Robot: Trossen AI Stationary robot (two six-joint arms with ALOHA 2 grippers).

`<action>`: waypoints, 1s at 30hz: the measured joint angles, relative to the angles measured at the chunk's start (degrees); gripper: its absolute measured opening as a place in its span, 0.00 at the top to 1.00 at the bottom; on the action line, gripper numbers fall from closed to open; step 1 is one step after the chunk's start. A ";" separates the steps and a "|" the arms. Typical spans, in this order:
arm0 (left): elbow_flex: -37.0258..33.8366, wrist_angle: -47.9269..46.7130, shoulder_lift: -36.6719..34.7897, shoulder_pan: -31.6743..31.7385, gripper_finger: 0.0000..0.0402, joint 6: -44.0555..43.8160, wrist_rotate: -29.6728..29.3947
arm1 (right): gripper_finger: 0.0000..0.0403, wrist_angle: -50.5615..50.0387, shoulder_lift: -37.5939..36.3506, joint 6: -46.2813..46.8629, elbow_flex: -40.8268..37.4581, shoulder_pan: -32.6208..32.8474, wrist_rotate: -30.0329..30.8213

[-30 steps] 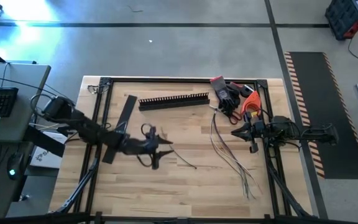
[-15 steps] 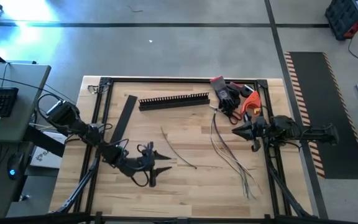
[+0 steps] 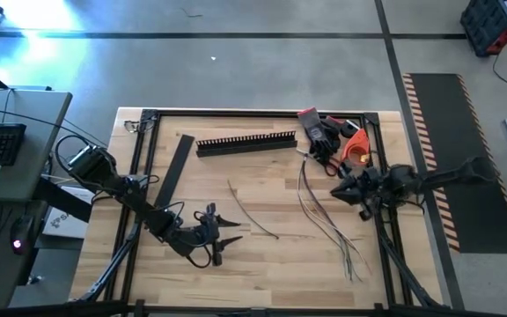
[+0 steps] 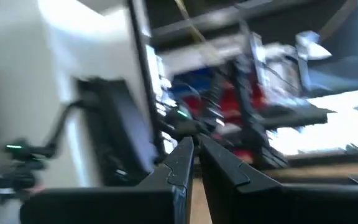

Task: Ziptie cables
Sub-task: Wrap the cables together using a black zip tie

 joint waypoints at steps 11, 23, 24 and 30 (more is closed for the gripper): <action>0.00 0.14 0.00 -0.07 0.61 -3.90 -1.33 | 0.95 -41.87 33.59 7.20 31.76 -10.68 23.41; 0.00 -0.04 0.00 -2.17 0.61 -6.00 -1.33 | 0.71 -90.77 55.81 -15.82 59.03 -26.35 12.07; 0.00 -0.04 0.00 -2.31 0.61 -6.00 -1.33 | 0.70 -91.84 57.50 -20.12 59.84 -26.67 12.35; 0.00 -0.48 -0.02 -3.05 0.61 -6.36 -1.11 | 0.70 -92.56 66.67 -41.38 62.10 -26.82 13.56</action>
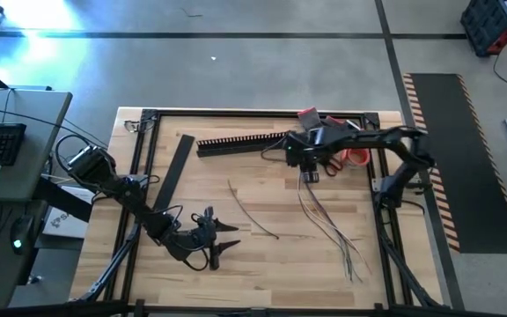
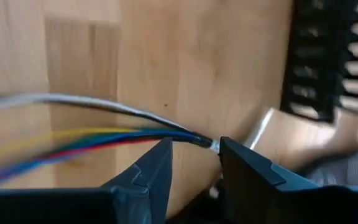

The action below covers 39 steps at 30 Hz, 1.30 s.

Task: Ziptie cables
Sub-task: Wrap the cables together using a black zip tie

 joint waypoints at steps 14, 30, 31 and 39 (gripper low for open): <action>0.00 -0.50 -0.02 -0.33 0.61 -0.07 1.36 | 0.70 4.13 9.60 -25.11 0.10 -2.14 9.57; 0.00 -0.14 -0.02 -0.53 0.61 1.39 1.14 | 0.97 2.51 11.04 -24.11 0.10 -0.12 10.49; -0.02 0.38 -0.02 -0.89 0.61 2.87 0.35 | 0.97 2.59 10.81 -21.77 0.04 0.55 11.28; -0.02 7.19 -0.02 -2.59 0.61 12.06 -6.95 | 0.99 -5.20 0.67 -7.49 4.66 9.07 19.97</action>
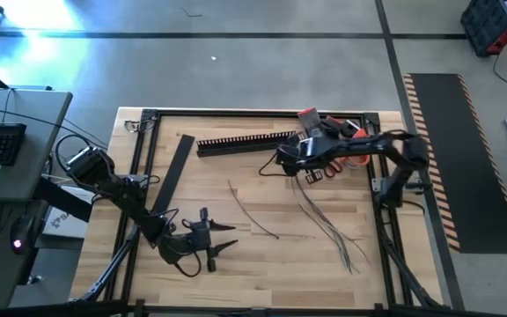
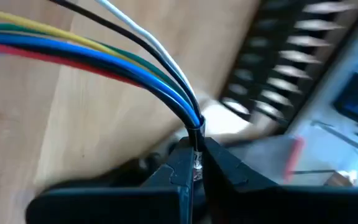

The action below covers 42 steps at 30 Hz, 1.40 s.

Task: Ziptie cables
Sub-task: Wrap the cables together using a black zip tie

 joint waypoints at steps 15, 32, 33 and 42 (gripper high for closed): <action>4.24 15.16 -0.02 14.77 0.53 30.33 19.21 | 1.00 -2.29 -13.07 14.59 18.56 17.37 17.00; 26.67 11.53 10.28 24.14 0.42 54.65 0.37 | 1.00 2.31 -12.94 19.53 16.84 18.89 21.59; 27.81 11.49 11.53 24.68 0.42 55.19 -1.86 | 1.00 2.87 -12.94 19.54 16.84 19.24 22.30; 34.64 11.85 17.55 28.01 0.42 59.56 -11.58 | 1.00 3.29 -12.94 21.12 16.84 22.14 22.65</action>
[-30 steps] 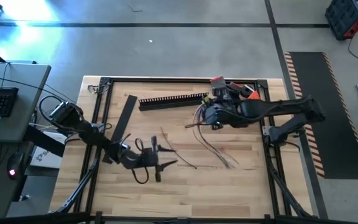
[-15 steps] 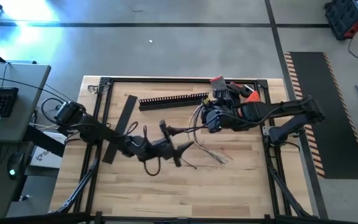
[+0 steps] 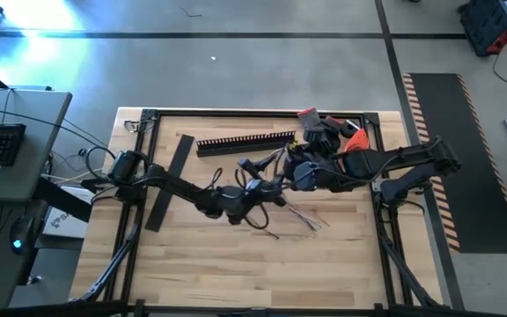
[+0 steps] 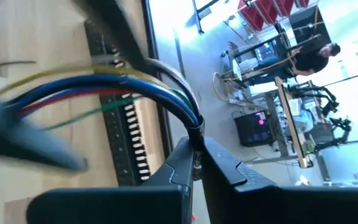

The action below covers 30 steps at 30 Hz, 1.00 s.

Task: Ziptie cables
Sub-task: Wrap the cables together using a black zip tie

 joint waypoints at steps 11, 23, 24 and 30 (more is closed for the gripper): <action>0.12 0.77 -0.04 -2.17 0.42 0.12 -2.98 | 1.00 -0.61 0.00 1.60 0.00 0.68 -0.01; 0.07 6.72 -0.11 -2.40 0.42 0.10 -3.74 | 1.00 -2.65 0.00 4.30 0.00 0.90 -0.29; 0.07 6.70 -0.11 -1.65 0.42 0.00 -3.42 | 1.00 -2.61 0.00 4.43 0.00 0.88 -0.26; 0.07 3.40 -0.11 1.53 0.42 -4.46 -1.93 | 1.00 -2.58 0.00 4.36 0.00 1.53 -0.36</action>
